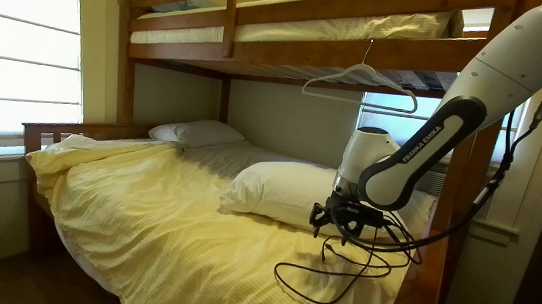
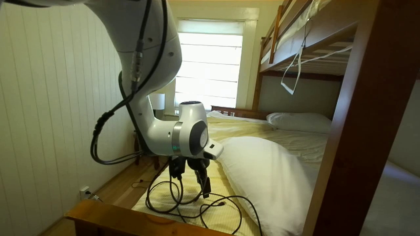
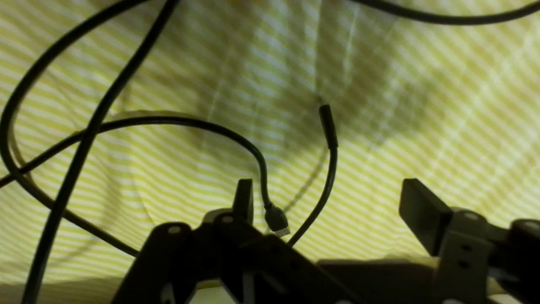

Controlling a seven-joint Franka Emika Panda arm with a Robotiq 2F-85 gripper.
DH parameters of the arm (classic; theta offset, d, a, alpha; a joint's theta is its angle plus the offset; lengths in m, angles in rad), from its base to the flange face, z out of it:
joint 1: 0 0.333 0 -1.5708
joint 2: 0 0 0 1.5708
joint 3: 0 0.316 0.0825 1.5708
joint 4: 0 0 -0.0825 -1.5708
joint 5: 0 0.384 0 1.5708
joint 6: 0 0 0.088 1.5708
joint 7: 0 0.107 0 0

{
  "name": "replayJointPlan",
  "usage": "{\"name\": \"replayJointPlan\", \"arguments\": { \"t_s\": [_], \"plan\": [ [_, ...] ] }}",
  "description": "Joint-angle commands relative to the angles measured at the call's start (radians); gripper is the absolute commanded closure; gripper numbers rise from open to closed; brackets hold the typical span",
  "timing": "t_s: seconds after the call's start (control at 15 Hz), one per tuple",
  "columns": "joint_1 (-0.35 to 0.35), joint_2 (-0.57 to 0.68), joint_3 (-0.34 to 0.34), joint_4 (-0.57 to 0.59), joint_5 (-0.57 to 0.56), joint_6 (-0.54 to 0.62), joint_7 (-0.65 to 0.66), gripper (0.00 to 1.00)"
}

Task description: Straighten the black cable

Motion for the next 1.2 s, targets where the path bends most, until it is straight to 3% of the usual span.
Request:
{"name": "replayJointPlan", "arguments": {
  "t_s": [0.0, 0.13, 0.27, 0.47, 0.6, 0.73, 1.13],
  "plan": [
    [0.082, 0.086, -0.091, 0.057, -0.052, 0.077, 0.089, 0.43],
    [0.122, 0.116, -0.128, 0.074, -0.037, 0.097, 0.094, 0.54],
    [0.160, 0.146, -0.157, 0.090, -0.024, 0.106, 0.091, 0.56],
    [0.205, 0.174, -0.193, 0.107, -0.009, 0.100, 0.088, 0.67],
    [0.236, 0.182, -0.219, 0.115, -0.013, 0.084, 0.095, 0.89],
    [0.259, 0.172, -0.240, 0.115, -0.011, 0.061, 0.100, 0.98],
    [0.243, -0.011, -0.222, 0.093, -0.005, -0.104, 0.106, 0.99]
  ]
}}
